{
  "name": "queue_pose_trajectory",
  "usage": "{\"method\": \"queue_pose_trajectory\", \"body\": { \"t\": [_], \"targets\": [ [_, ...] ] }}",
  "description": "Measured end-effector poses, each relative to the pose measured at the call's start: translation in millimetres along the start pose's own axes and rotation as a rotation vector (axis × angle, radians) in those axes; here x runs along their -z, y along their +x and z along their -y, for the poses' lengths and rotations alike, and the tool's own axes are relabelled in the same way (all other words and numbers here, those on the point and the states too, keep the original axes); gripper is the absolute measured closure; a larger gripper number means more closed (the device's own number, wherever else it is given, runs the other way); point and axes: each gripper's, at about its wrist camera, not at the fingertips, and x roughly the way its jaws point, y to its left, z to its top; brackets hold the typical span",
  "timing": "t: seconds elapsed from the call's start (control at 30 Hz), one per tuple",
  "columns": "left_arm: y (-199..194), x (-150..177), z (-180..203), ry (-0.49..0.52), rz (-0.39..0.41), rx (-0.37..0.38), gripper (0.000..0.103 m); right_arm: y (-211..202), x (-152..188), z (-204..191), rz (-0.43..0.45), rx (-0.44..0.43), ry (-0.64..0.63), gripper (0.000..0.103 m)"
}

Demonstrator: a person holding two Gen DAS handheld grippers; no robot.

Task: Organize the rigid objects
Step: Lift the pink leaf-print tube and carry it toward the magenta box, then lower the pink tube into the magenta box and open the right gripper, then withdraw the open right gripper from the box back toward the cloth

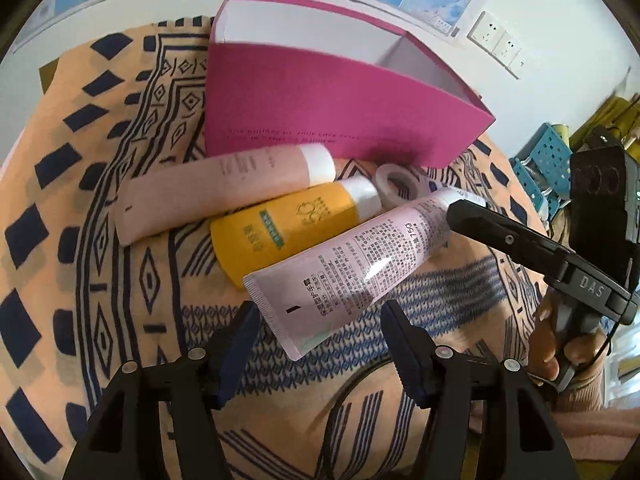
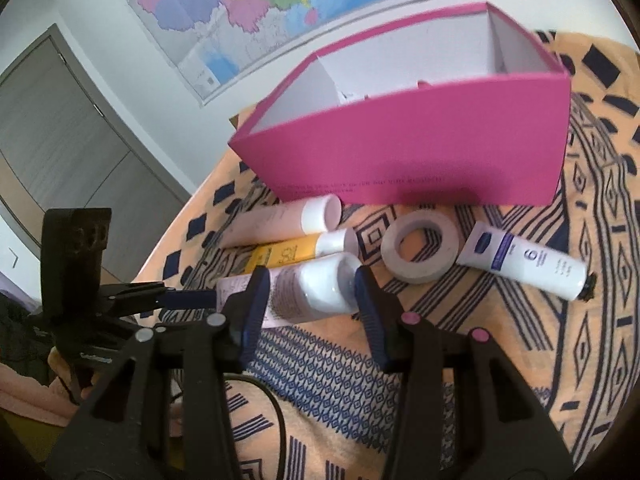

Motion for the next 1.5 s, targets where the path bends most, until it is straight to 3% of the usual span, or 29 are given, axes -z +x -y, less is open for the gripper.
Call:
{"method": "queue_pose_trajectory", "body": {
  "t": [0.37, 0.5, 0.7, 0.93, 1.2, 1.3, 1.43, 1.5],
  "targets": [
    [-41.8, -40.0, 23.9, 0.091, 0.15, -0.011, 0.04, -30.5, -27.3, -9.8, 0.111, 0.025, -0.022, 0.056],
    [-57.1, -64.9, 35.3, 0.146, 0.225, -0.031, 0.04, -42.6, -50.0, -11.4, 0.161, 0.022, -0.033, 0.056],
    [-51.9, -109.6, 40.5, 0.189, 0.272, -0.078, 0.039, -45.5, -95.0, -7.0, 0.208, 0.029, -0.049, 0.056],
    [-17.9, -166.3, 26.6, 0.164, 0.234, -0.098, 0.039, -24.0, -144.3, 13.1, 0.212, 0.061, -0.044, 0.056],
    [37.8, -221.6, 3.3, 0.073, 0.135, -0.121, 0.039, 28.9, -188.3, 61.7, 0.113, 0.1, 0.054, 0.056],
    [62.4, -238.5, -6.6, 0.027, 0.073, -0.135, 0.04, 48.5, -197.9, 87.0, 0.072, 0.111, 0.153, 0.055],
    [75.8, -247.5, -14.2, 0.016, 0.07, -0.21, 0.04, 58.0, -199.0, 104.7, 0.052, 0.091, 0.219, 0.055],
    [71.2, -244.2, -14.6, 0.022, 0.084, -0.191, 0.04, 54.0, -194.9, 100.3, 0.061, 0.101, 0.191, 0.055]
  ]
}}
